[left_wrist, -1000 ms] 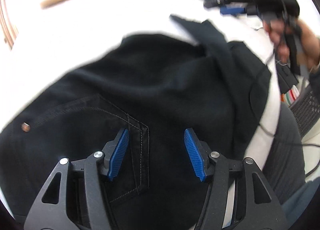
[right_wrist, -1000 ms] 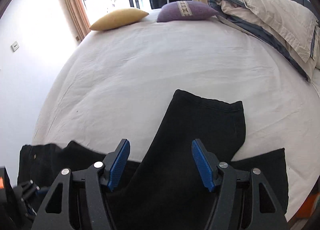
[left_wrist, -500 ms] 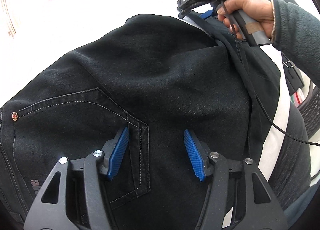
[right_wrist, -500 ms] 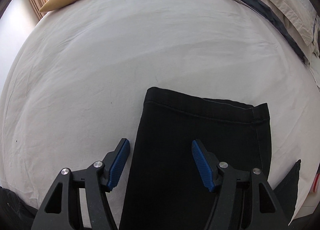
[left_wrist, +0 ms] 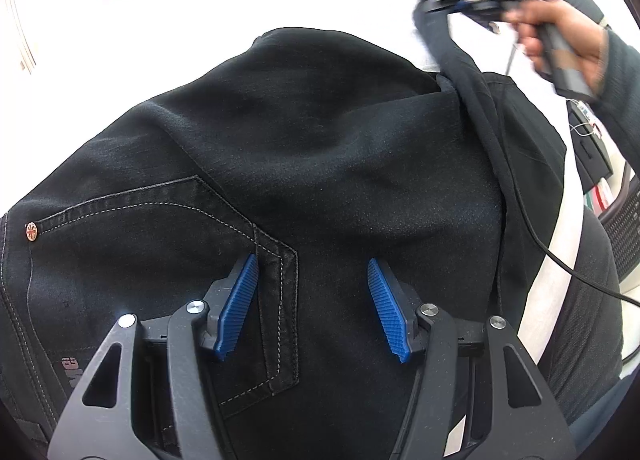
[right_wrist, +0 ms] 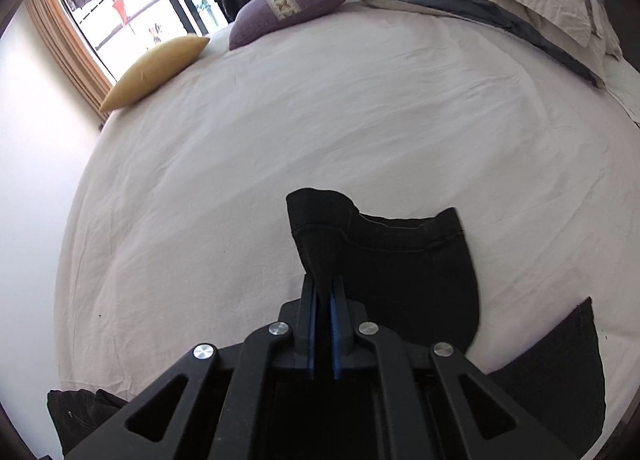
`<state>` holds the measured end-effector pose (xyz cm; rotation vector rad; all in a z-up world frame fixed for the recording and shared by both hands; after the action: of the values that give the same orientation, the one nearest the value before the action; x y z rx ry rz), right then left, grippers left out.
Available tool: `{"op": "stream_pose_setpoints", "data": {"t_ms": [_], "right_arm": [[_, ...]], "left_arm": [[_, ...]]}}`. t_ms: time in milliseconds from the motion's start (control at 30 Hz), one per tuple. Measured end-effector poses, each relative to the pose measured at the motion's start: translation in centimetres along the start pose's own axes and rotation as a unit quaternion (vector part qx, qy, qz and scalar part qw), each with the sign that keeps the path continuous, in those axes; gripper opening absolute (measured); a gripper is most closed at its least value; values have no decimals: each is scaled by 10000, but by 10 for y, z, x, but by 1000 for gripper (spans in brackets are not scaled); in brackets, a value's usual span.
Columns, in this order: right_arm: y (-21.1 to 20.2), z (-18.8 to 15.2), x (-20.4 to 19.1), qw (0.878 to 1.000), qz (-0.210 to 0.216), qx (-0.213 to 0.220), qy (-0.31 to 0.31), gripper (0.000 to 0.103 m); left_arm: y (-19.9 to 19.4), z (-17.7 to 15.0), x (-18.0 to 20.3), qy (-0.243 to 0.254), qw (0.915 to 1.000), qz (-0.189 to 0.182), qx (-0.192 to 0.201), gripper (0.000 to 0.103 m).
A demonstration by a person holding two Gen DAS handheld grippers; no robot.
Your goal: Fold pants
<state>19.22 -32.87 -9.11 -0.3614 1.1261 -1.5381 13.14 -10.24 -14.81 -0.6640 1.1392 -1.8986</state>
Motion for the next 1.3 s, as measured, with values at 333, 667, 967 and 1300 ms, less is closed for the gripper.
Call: {"op": "stream_pose_setpoints", "data": {"t_ms": [333, 667, 967, 1300], "right_arm": [[-145, -88, 127, 9744, 322, 1684, 1455, 7], [-137, -182, 223, 9304, 210, 1757, 3211, 6], [-131, -188, 230, 9255, 660, 1430, 3444, 9], [-119, -199, 256, 8748, 1189, 1418, 4478, 17]], "left_arm": [[4, 8, 6, -128, 9997, 155, -150, 56], [5, 12, 23, -75, 9985, 433, -312, 71], [14, 14, 34, -56, 9978, 589, -301, 84], [19, 17, 35, -39, 9978, 584, -314, 85]]}}
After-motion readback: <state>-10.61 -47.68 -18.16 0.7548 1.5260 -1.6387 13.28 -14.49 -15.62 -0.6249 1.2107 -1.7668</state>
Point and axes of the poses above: each gripper's, at about its wrist camera, not at the fingertips, and y roughly the way its jaws point, x to its right, z to its top, the point moved 6 cm from there along y, roughly the way its jaws point, and after that the axes turned 7 degrees about z, right-handed, at the moved point
